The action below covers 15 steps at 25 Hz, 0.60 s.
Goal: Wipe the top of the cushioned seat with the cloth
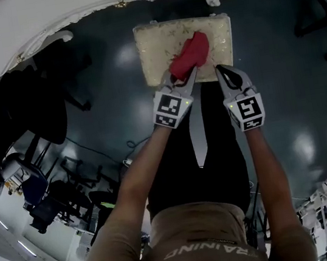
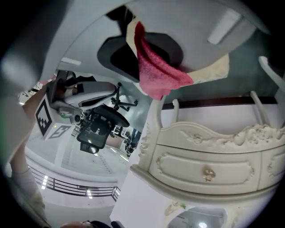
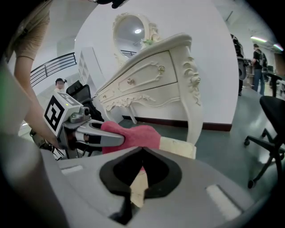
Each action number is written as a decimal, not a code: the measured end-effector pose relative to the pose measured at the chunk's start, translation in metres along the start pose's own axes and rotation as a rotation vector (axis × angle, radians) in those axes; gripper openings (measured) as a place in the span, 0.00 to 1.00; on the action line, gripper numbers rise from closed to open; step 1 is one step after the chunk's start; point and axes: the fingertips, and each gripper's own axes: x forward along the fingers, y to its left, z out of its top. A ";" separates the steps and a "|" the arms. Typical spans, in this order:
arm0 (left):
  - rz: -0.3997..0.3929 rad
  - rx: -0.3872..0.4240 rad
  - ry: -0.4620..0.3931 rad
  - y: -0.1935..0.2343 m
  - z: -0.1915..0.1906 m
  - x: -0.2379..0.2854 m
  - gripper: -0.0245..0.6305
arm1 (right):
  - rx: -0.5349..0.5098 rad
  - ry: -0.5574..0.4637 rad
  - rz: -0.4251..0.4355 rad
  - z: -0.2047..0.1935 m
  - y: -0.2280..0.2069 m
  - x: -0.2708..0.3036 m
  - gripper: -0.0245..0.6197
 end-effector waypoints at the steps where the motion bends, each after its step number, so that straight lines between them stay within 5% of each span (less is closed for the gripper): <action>1: 0.026 -0.013 -0.008 0.013 -0.003 -0.013 0.10 | -0.009 0.006 0.010 0.001 0.011 0.005 0.04; 15: 0.371 -0.218 -0.067 0.181 -0.058 -0.144 0.10 | -0.121 0.056 0.128 0.022 0.110 0.075 0.04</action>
